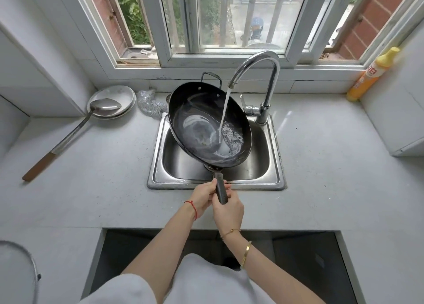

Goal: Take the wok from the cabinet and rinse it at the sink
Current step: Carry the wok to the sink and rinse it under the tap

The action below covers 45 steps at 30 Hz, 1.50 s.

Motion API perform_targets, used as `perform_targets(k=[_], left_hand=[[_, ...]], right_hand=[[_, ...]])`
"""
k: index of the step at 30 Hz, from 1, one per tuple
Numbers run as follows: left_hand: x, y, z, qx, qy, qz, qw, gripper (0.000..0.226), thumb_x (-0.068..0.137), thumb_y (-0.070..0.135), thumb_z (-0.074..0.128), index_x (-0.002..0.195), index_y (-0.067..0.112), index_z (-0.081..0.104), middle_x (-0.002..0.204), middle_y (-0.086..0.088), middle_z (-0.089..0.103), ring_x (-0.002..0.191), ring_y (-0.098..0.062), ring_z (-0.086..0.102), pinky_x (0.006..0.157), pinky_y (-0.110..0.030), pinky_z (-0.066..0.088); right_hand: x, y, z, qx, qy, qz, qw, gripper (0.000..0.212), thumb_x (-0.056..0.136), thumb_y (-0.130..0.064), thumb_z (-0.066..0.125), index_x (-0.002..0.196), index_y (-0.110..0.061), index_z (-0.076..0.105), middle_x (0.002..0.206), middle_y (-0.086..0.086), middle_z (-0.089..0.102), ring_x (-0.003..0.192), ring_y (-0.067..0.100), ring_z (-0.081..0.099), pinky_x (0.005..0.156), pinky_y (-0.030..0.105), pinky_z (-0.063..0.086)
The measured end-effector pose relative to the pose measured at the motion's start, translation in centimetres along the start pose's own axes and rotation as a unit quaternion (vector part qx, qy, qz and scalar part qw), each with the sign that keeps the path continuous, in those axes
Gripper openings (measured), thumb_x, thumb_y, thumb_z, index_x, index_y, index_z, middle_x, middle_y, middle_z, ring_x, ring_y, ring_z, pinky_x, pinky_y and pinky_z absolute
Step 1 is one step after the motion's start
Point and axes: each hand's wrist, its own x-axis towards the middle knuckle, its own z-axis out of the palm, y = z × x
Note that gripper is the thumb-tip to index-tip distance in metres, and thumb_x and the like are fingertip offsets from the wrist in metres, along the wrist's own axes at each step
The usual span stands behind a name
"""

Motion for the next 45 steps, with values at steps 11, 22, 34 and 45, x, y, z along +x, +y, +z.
perform_targets(k=[11,22,34,45], left_hand=[[-0.8,-0.4,-1.6,-0.03,0.041,-0.011,0.999,0.044,0.108,0.026,0.03,0.13,-0.002,0.053,0.132,-0.02,0.062,0.096,-0.022,0.067,0.084,-0.027,0.055],[-0.5,-1.9,-2.3,0.013,0.068,-0.017,0.997,0.033,0.103,0.014,0.047,0.126,-0.006,0.058,0.127,-0.018,0.065,0.085,-0.016,0.066,0.07,-0.02,0.057],[-0.3,-4.4,-2.9,0.071,0.137,-0.01,0.988,0.022,0.095,0.013,0.062,0.113,0.002,0.07,0.096,-0.016,0.07,0.084,-0.024,0.064,0.069,-0.029,0.055],[-0.2,-4.7,-2.8,0.049,0.17,-0.01,0.984,0.026,0.092,0.014,0.065,0.116,0.005,0.069,0.098,-0.016,0.07,0.083,-0.025,0.066,0.079,-0.033,0.058]], right_hand=[[-0.5,-0.3,2.8,0.059,-0.071,0.08,0.993,0.021,0.083,-0.02,0.072,0.095,-0.014,0.056,0.087,0.009,0.063,0.081,0.032,0.069,0.071,0.045,0.062],[-0.5,1.3,3.1,0.052,-0.103,0.114,0.987,0.02,0.088,-0.02,0.068,0.097,-0.013,0.052,0.092,0.015,0.067,0.083,0.033,0.068,0.074,0.044,0.06],[-1.1,3.2,3.0,0.043,-0.134,0.142,0.98,0.021,0.09,-0.018,0.066,0.095,-0.014,0.047,0.093,0.021,0.067,0.069,0.026,0.062,0.062,0.035,0.057],[-0.1,3.4,1.8,-0.004,-0.186,0.116,0.976,0.025,0.087,-0.026,0.068,0.096,-0.012,0.048,0.092,0.01,0.064,0.086,0.027,0.068,0.079,0.041,0.059]])
